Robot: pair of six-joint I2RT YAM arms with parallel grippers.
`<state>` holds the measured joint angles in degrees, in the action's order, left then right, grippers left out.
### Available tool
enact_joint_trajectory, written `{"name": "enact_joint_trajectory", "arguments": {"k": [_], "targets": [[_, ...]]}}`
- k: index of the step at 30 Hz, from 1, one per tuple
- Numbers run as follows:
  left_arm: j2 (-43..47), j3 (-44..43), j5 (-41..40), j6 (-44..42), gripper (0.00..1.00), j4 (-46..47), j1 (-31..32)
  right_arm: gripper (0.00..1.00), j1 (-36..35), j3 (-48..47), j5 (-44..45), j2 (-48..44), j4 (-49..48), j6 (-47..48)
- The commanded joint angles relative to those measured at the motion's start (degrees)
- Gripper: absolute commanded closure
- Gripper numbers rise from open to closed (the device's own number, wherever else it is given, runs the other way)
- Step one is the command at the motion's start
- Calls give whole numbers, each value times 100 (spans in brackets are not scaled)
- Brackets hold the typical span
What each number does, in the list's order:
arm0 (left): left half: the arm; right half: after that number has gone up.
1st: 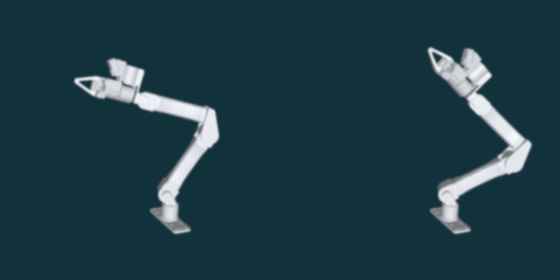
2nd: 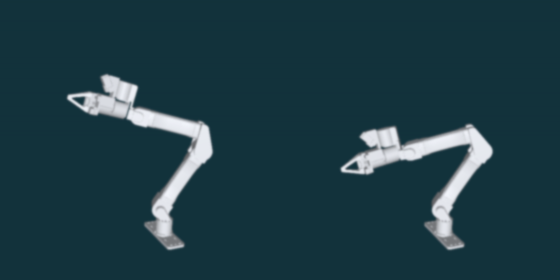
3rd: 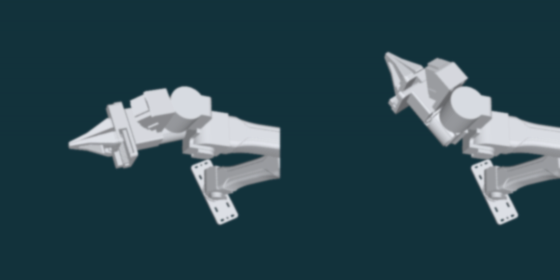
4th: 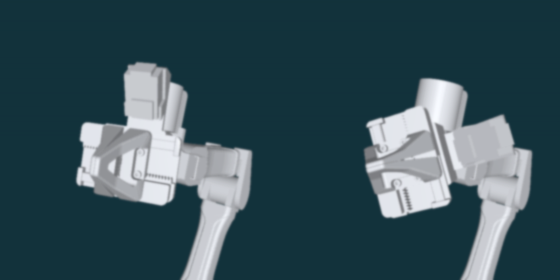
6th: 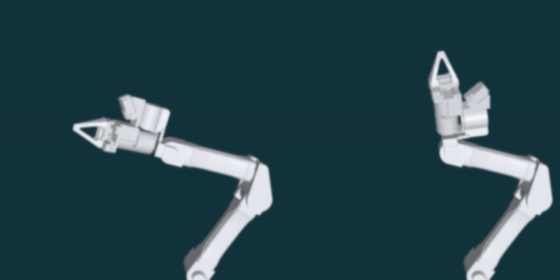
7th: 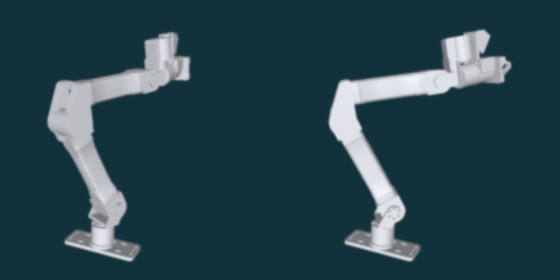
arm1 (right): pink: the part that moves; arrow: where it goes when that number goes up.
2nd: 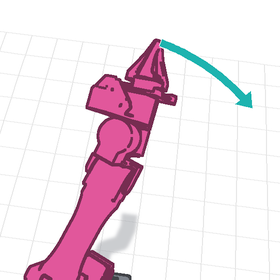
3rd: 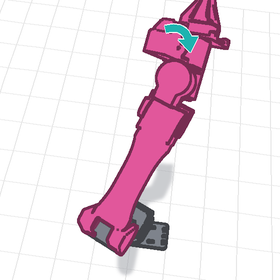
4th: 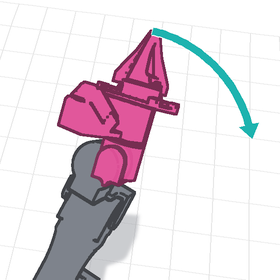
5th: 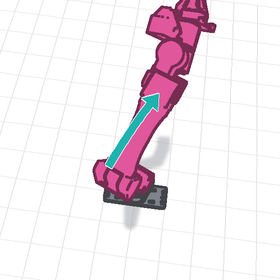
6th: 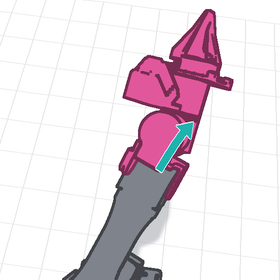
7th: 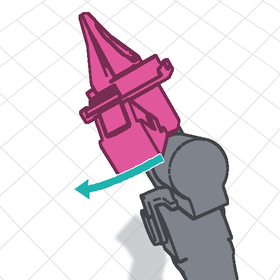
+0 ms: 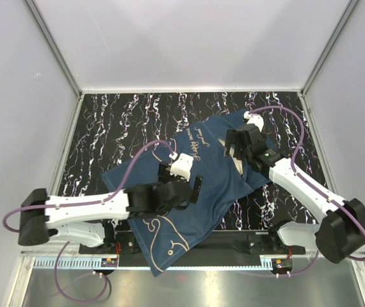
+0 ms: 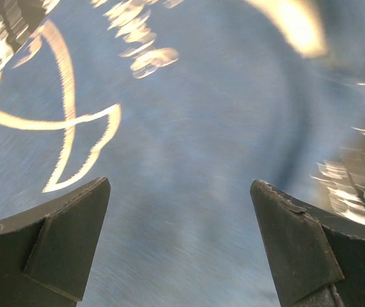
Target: Remove the pillowcase from the pillow
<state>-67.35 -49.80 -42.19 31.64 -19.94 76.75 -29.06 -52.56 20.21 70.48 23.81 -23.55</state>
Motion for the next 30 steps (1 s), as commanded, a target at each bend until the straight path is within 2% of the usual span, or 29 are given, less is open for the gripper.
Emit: {"name": "enact_joint_trajectory", "arguments": {"k": [1,9,15,16,19,20,21,22,23,24,26,30], "targets": [[-392,66,-412,668,1,-256,-239,0,172,-369,-263,229,-386,324],[-770,506,238,923,1,518,-582,0,568,-545,-632,808,-562,553],[-981,945,704,1143,5,921,-837,2,664,-502,-816,1275,-658,580],[-990,1076,747,1186,8,1035,-855,13,682,-432,-825,1302,-693,554],[-1025,1297,818,1213,31,1203,-977,31,691,-335,-843,1319,-764,501],[-1078,1332,836,1213,50,1238,-1074,42,691,-334,-878,1311,-764,509],[-1104,1367,853,1196,59,1265,-1118,52,691,-326,-887,1293,-747,518],[-1139,1411,905,1178,67,1326,-1171,64,691,-326,-869,1284,-712,544],[-1192,1429,915,1152,81,1335,-1276,91,700,-326,-808,1276,-650,553],[-1227,1447,941,1126,87,1361,-1320,100,691,-317,-756,1223,-606,553],[-1280,1456,959,1099,98,1353,-1513,100,691,-308,-729,1127,-387,562],[-1096,1473,1125,889,100,1379,-2066,100,691,7,-948,391,-123,501]]}}
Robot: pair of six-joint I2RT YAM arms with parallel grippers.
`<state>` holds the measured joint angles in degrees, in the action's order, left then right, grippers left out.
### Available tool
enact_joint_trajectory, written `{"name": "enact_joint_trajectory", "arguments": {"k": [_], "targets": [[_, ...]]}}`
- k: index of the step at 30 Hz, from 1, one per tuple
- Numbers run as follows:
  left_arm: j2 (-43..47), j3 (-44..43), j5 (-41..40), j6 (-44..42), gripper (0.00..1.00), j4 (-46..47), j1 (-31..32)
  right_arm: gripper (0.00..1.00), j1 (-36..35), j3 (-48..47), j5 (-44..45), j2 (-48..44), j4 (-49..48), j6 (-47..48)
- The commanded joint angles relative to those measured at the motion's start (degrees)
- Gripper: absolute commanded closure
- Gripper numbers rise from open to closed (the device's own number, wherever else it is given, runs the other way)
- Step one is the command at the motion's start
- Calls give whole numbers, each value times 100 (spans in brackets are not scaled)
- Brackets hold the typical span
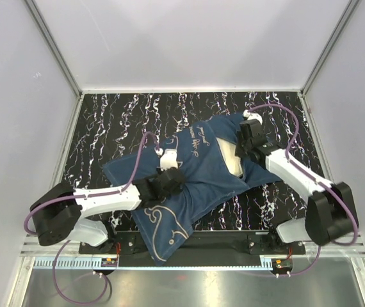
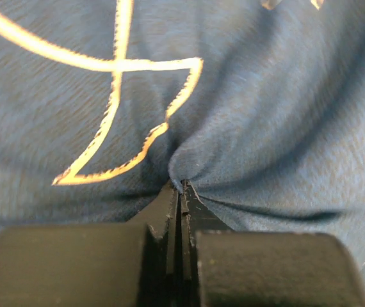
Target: Remove the pillowcase from the pillow
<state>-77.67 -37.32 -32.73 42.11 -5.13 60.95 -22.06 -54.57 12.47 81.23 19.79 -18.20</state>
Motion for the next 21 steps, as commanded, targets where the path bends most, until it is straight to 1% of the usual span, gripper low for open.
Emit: {"name": "enact_joint_trajectory", "arguments": {"k": [1,2,4,5,7,10,11,12,14,18,20,21], "targets": [[66,217,223,-229,100,-77,-775,100,0,279,-331,-862,384,-61],[129,199,275,-290,100,-50,-925,100,-8,341,-394,-1194,446,-105],[208,41,460,-519,100,-24,-1250,100,-17,586,-665,-1503,569,-316],[217,-29,521,-580,100,-15,-1557,100,-17,666,-789,-1766,570,-386],[104,-284,671,-791,100,72,-1909,100,-113,876,-1000,-1952,587,-596],[-273,-819,794,-1020,100,65,-2235,100,-526,1096,-791,-2155,578,-860],[-397,-969,829,-1055,100,38,-2306,100,-788,1141,-729,-2199,552,-931],[-511,-1240,934,-1116,100,12,-2376,100,-904,1202,-694,-2217,526,-1088],[-749,-1444,1032,-1178,100,12,-2500,100,-1237,1264,-649,-2243,429,-1247],[-803,-1620,1102,-1371,100,20,-2500,100,-1449,1430,-509,-2182,324,-1467],[-619,-1551,1111,-1433,100,20,-2456,100,-1450,1501,-474,-2068,236,-1476],[-513,-1428,980,-1503,86,64,-2421,100,-1450,1536,-474,-2033,201,-1476]]}}
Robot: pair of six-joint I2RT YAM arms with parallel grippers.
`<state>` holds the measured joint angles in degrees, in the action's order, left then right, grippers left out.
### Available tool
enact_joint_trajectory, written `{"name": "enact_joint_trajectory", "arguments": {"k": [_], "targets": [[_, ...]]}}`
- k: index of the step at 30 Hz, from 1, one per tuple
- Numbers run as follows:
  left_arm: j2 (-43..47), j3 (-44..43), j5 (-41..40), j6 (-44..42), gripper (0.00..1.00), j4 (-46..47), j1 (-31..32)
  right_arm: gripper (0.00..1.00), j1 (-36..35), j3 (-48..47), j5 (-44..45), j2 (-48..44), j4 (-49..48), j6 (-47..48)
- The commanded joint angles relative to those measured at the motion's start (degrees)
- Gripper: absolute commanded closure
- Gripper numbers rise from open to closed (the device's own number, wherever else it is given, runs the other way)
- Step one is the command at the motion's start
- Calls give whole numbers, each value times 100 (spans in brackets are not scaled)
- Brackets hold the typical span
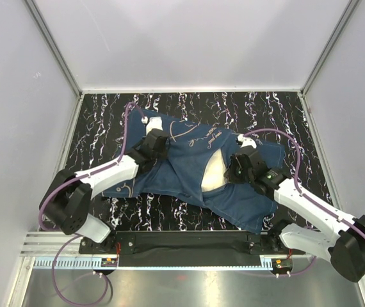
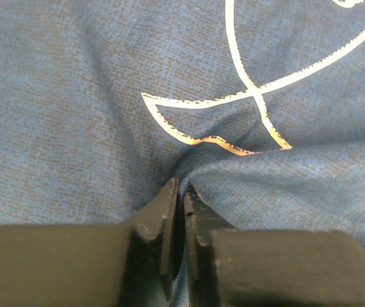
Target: Remove the pillowcase from the pillow
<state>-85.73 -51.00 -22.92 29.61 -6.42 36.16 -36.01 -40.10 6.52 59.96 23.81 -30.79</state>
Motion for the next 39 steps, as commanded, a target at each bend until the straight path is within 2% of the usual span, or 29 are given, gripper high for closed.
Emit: {"name": "enact_joint_trajectory", "arguments": {"k": [1,2,3,4,9,14,16,22,27,32,36,38,39], "targets": [[590,28,-37,-340,71,254,162,100,-55,142,121,129,-254,-226],[758,125,-72,-437,44,342,224,100,-47,169,130,182,-289,-244],[934,274,-168,-629,9,456,312,100,-47,204,138,191,-316,-270],[1258,327,-204,-736,1,483,478,100,-55,221,156,200,-368,-270],[2278,512,-82,-1420,1,650,1102,100,-47,230,253,244,-395,-340],[2483,714,288,-1704,1,975,2113,100,-55,266,341,165,-377,-428],[2203,732,227,-1730,1,1063,2542,100,-55,266,358,147,-360,-463],[718,302,-20,-1475,1,1081,3045,100,-55,239,323,-90,-237,-534],[-450,-173,-282,-1510,1,1195,3248,100,-55,257,428,-468,70,-525],[-909,-129,-564,-1589,1,1712,3266,100,-55,353,402,-828,194,-560],[-1348,-269,-626,-1773,1,1784,3257,100,-47,441,394,-978,273,-578],[-1524,-418,-609,-1827,6,1697,3257,100,-55,476,376,-1004,282,-595],[-1682,-480,-661,-1809,17,1635,3257,100,-55,485,367,-1004,273,-604]]}}
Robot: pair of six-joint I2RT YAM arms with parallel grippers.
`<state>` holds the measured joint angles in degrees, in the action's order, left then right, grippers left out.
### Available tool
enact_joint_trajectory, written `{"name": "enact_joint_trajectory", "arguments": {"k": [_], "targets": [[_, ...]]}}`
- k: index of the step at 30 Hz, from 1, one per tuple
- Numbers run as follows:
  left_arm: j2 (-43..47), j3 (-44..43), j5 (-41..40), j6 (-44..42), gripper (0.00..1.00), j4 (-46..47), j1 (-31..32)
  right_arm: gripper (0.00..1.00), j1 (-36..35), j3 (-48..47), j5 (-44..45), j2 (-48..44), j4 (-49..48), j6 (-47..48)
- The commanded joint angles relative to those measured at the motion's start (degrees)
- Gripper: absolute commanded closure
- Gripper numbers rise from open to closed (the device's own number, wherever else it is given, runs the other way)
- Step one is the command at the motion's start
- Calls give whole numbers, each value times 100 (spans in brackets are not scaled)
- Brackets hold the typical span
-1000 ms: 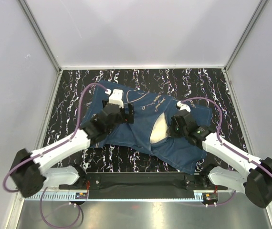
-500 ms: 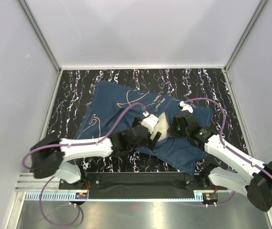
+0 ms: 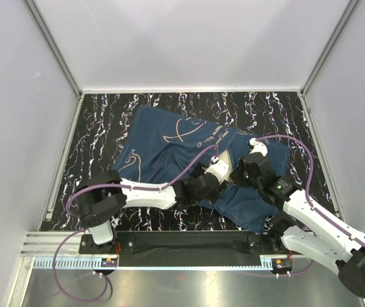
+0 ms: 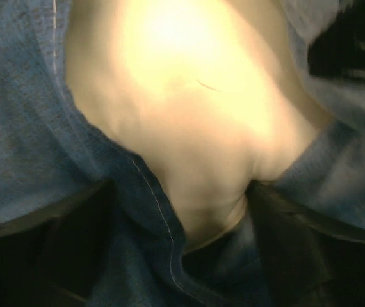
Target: Remove the pillowcase from the pillow
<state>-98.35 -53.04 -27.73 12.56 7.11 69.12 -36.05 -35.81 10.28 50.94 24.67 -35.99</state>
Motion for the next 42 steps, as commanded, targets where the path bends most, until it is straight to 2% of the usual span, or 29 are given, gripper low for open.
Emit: {"name": "enact_joint_trajectory", "arguments": {"k": [1,3,4,6,8,12,21,25,30,37,42], "targets": [[-474,-338,-207,-70,33,230,-39,100,-51,74,0,-102,179,-84],[-545,-339,-268,27,48,203,-48,100,-42,136,26,-93,188,-119],[-545,-339,-303,62,67,194,-48,100,-42,153,44,-110,179,-136],[-545,-287,-409,106,79,211,-57,100,-51,241,44,-119,162,-163],[-519,-251,-453,203,100,194,-109,100,-42,329,26,-180,135,-207],[-274,-24,-453,361,100,255,-276,100,-51,399,26,-268,161,-295],[1316,811,-444,563,100,475,-628,100,-51,382,176,-67,249,-330],[2072,1207,-322,704,100,501,-1004,100,-42,391,167,-14,258,-391],[2548,1541,-32,871,100,527,-1524,100,-42,557,-9,-101,205,-585],[3294,1595,171,1126,100,580,-1639,100,-42,655,-61,-119,241,-664],[3402,1367,206,1135,100,616,-1656,100,-278,646,-352,144,-67,-786]]}}
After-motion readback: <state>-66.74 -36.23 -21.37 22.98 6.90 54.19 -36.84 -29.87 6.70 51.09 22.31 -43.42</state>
